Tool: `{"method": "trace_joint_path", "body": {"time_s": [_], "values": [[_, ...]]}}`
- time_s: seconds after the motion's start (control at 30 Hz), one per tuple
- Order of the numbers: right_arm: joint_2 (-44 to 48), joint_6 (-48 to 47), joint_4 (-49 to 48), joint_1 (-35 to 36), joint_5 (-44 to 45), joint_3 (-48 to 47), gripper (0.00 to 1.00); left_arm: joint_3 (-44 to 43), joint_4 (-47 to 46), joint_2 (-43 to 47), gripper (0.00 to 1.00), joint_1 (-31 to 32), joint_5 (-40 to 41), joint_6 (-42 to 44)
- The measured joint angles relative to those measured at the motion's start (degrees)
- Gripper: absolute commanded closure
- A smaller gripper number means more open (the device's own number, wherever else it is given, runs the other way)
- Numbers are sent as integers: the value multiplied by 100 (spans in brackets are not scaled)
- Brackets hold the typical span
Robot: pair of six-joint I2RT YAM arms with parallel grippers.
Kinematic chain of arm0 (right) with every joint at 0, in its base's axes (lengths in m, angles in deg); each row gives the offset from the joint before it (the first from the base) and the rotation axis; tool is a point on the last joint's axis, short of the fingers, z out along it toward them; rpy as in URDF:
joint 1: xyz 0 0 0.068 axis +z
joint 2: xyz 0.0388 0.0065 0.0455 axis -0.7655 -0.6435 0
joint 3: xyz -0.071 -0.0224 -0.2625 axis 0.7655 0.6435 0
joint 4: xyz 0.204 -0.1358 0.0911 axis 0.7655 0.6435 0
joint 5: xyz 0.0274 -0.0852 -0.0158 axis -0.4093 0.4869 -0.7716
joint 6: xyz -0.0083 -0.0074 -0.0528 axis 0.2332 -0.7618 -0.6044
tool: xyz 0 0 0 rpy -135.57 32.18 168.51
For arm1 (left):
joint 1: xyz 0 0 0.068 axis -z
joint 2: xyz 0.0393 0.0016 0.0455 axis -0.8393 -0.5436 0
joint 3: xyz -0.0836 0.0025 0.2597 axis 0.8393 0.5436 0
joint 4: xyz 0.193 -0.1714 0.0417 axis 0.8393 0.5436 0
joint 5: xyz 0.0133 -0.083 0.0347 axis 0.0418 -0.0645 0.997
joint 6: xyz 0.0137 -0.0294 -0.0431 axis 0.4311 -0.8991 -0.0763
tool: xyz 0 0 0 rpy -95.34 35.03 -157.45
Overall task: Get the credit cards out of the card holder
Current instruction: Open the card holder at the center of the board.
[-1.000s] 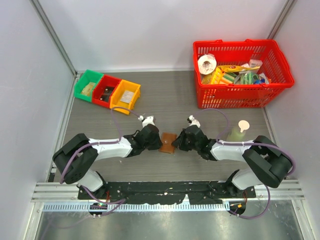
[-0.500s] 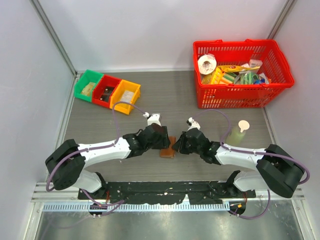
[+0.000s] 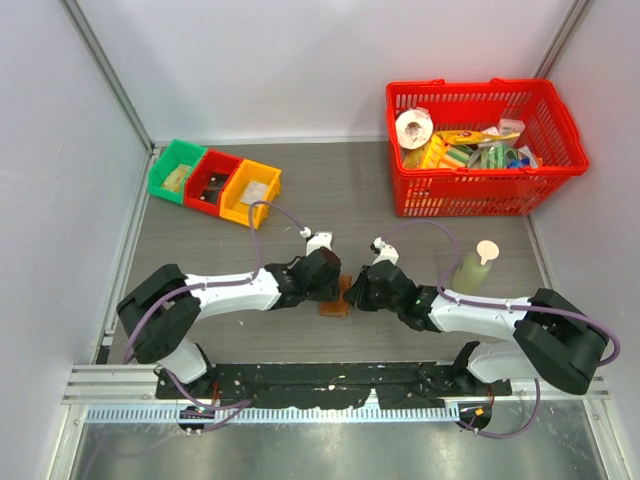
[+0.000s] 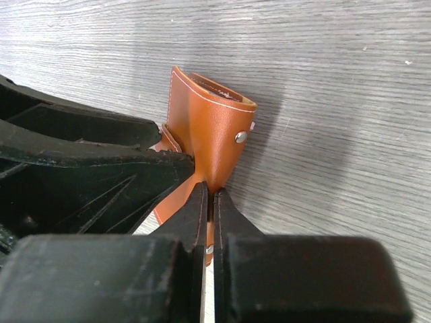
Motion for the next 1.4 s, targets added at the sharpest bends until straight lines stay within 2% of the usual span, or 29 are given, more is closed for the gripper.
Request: {"method": "trace_joint_path", "body": {"time_s": [0.2,0.33,0.4,0.43,0.53,0.87,1.1,1.23,1.3,1.4], "values": [[0,-52,94,24,87,-2,99,-216,107,-205,57,2,-109,133],[0,-61,151,24,120,-2,99,-363,249,-321,65,33,-149,216],[0,-72,173,24,131,-2,99,-531,424,-426,72,96,-72,280],[0,-74,190,24,142,-2,99,-616,514,-479,81,133,-15,315],[2,-74,205,24,153,-2,99,-800,717,-573,100,229,127,407],[142,-76,243,63,251,-2,99,-793,1117,-166,100,326,393,575],[212,-79,278,85,295,-2,98,48,885,793,100,-35,413,494],[225,-195,437,90,348,-122,78,758,498,1198,100,-345,247,221],[219,-350,719,109,450,-326,60,1071,258,1364,100,-391,192,79],[98,-669,1338,109,752,-752,45,1423,42,1554,100,-404,195,-107]]}}
